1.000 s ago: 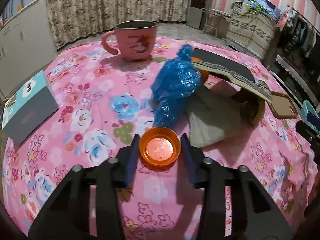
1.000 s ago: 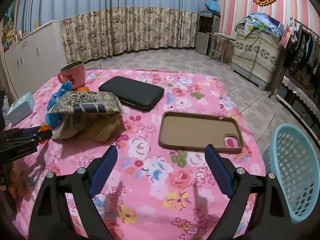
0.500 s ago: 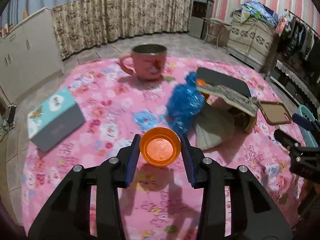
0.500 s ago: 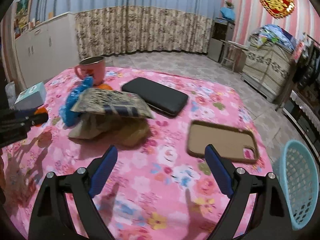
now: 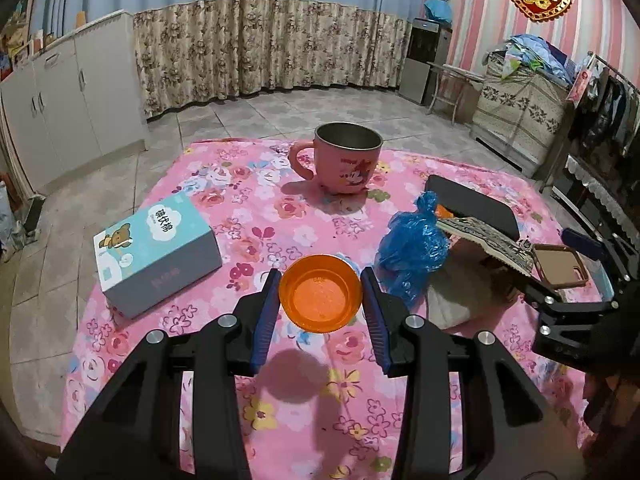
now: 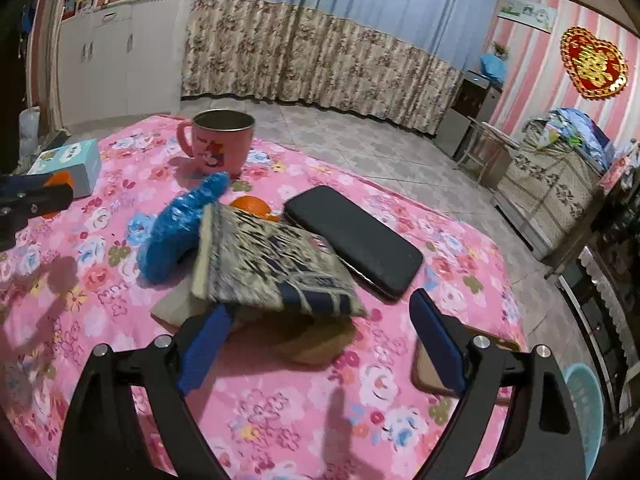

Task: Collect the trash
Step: 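Grasp the orange lid with the left tool while the right tool grasps the brown phone case, then carry the orange lid and phone case over the blue basket and release both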

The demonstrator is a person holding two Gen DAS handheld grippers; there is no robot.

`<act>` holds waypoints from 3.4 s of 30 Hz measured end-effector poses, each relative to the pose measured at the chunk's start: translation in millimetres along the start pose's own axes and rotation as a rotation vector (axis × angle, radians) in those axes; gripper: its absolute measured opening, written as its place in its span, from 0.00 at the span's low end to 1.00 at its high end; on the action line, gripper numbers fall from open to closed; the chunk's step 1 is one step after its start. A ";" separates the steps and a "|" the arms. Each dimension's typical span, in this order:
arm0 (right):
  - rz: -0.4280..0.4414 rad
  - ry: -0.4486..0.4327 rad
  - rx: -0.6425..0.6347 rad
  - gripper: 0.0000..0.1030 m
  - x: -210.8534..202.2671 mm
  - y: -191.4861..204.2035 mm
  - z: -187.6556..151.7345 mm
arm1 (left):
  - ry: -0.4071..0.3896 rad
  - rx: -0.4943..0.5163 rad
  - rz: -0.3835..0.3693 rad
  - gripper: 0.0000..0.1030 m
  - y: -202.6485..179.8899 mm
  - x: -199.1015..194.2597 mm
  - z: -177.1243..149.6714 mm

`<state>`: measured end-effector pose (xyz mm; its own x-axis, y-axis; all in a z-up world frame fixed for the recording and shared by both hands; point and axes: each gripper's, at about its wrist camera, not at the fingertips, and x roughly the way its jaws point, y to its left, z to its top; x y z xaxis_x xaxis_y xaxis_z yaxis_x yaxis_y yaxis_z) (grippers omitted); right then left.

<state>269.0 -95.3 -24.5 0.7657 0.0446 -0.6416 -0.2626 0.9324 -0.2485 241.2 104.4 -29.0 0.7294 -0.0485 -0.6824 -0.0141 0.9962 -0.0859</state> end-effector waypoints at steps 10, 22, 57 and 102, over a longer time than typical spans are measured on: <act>0.077 0.010 -0.086 0.27 3.9 11.5 13.6 | -0.007 0.013 0.012 0.38 -2.3 1.5 2.3; 0.076 -0.071 0.052 0.05 -31.3 -43.8 12.1 | -0.022 0.025 0.015 0.38 -3.8 -4.0 5.9; -0.098 -0.142 0.369 0.04 -153.0 -226.8 -92.3 | -0.122 0.149 -0.096 0.38 -141.6 -66.7 -2.1; -0.274 -0.054 0.626 0.04 -138.0 -369.0 -220.4 | 0.010 0.504 -0.525 0.47 -500.4 -1.9 -38.3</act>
<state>130.8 -524.6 -4.2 0.7888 -0.2197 -0.5740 0.3214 0.9435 0.0805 220.7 -396.8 -12.5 0.5468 -0.5276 -0.6501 0.6545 0.7536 -0.0610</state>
